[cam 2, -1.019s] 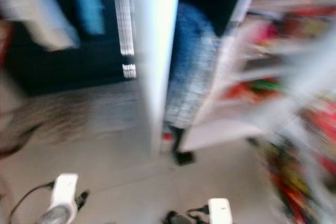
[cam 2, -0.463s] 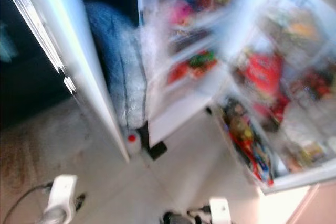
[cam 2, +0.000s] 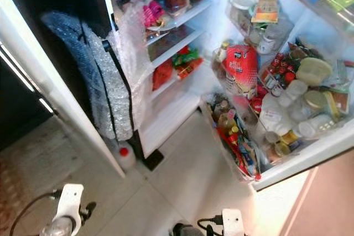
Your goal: Restocking fridge
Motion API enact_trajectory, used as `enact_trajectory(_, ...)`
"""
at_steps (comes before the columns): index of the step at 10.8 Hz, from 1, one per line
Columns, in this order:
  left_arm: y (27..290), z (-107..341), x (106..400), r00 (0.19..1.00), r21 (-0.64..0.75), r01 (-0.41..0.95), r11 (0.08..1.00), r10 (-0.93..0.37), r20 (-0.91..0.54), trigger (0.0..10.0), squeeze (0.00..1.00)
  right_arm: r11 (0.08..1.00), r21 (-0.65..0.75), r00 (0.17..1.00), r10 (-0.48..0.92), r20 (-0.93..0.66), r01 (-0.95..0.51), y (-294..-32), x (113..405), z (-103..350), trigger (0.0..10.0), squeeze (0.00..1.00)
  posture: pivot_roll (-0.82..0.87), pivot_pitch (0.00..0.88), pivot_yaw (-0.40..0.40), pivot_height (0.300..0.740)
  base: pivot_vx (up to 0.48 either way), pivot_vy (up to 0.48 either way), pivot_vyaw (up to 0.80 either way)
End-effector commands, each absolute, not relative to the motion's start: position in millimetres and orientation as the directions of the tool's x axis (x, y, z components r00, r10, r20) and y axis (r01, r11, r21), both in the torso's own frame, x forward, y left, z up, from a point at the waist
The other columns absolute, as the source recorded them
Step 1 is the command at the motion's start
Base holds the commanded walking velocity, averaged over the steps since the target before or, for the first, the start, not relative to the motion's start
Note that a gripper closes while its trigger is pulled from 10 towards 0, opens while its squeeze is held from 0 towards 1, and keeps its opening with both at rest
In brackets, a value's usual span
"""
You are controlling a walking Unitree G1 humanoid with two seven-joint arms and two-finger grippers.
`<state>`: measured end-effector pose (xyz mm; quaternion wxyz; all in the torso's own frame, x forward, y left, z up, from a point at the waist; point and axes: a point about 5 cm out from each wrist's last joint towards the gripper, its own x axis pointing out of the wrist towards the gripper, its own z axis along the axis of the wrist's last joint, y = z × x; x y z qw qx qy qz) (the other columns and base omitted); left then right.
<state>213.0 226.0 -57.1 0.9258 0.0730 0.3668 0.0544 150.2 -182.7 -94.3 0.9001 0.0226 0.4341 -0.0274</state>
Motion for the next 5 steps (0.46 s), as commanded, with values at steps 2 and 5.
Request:
enact_trajectory(2, 227.2, -62.9, 203.6, 0.697, 0.169, -0.039, 0.985, 0.148, -0.702, 10.0, 0.00, 0.982, 0.030, 0.593, -0.089, -0.801, 0.188, -184.8, 135.7, -99.4, 10.0, 0.00, -0.12, 0.181, -0.013, 0.740, 0.000, 0.000, 0.00)
enact_trajectory(5, 226.6, -61.7, 205.9, 0.701, 0.169, -0.030, 0.985, 0.141, -0.699, 10.0, 0.00, 0.879, 0.073, 0.548, -0.226, -0.805, 0.470, -185.4, 128.1, -101.8, 10.0, 0.00, -0.13, 0.180, -0.007, 0.740, 0.000, 0.000, 0.00)
